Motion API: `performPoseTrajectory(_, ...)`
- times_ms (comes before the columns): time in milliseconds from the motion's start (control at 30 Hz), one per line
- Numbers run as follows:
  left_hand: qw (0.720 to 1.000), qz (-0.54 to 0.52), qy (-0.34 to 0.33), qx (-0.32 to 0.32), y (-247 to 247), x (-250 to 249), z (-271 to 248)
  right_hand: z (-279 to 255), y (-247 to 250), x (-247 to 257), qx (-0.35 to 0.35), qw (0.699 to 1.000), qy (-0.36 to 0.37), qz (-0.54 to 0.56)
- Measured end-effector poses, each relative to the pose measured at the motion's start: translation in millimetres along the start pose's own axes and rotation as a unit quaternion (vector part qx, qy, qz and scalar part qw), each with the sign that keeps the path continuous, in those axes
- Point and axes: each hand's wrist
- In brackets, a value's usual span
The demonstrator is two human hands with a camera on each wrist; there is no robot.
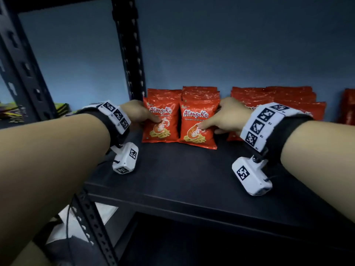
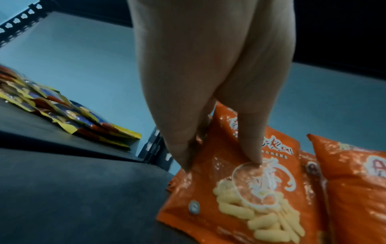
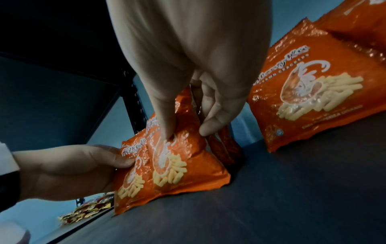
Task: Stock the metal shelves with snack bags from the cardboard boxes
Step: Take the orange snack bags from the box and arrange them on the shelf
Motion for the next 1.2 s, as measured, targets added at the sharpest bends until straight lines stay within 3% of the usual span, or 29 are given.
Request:
performPoseTrajectory(167, 0.999, 0.021, -0.01, 0.031, 4, 8, 6, 0, 0, 3, 0.007, 1.0, -0.008, -0.008)
performPoseTrajectory(267, 0.995, 0.087, -0.027, -0.036, 4, 4, 8, -5, 0, 9, -0.003, 0.997, -0.01, -0.076)
performPoseTrajectory(433, 0.946, 0.268, -0.06, -0.173, -2, -10, -10, -18, 6, 13, 0.021, 0.99, -0.027, -0.135)
performPoseTrajectory(600, 0.921, 0.338, -0.074, -0.181, 0, -27, -48, -57, 35, 15, 0.032, 0.987, -0.043, -0.15)
performPoseTrajectory(700, 0.918, 0.339, -0.153, -0.139, -11, -38, -87, -96, 55, 16, 0.034, 0.983, 0.0, -0.179)
performPoseTrajectory(833, 0.933, 0.276, -0.232, -0.007, -49, -46, -154, -164, 70, 9, 0.067, 0.987, 0.068, -0.13)
performPoseTrajectory(967, 0.954, 0.179, -0.198, 0.134, -97, -35, -210, -226, 75, -17, 0.118, 0.99, 0.054, -0.059)
performPoseTrajectory(1100, 0.932, 0.179, -0.171, 0.265, -142, -10, -258, -280, 79, -57, 0.209, 0.977, 0.015, -0.033)
performPoseTrajectory(1200, 0.914, 0.197, -0.138, 0.325, -172, 19, -282, -312, 72, -94, 0.24, 0.97, -0.023, -0.03)
Point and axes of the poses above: each hand's wrist, its own z-axis towards the middle knuckle, its own y-axis out of the back of the hand, x = y × z, and after that the axes turned 5 degrees about -x, right-handed
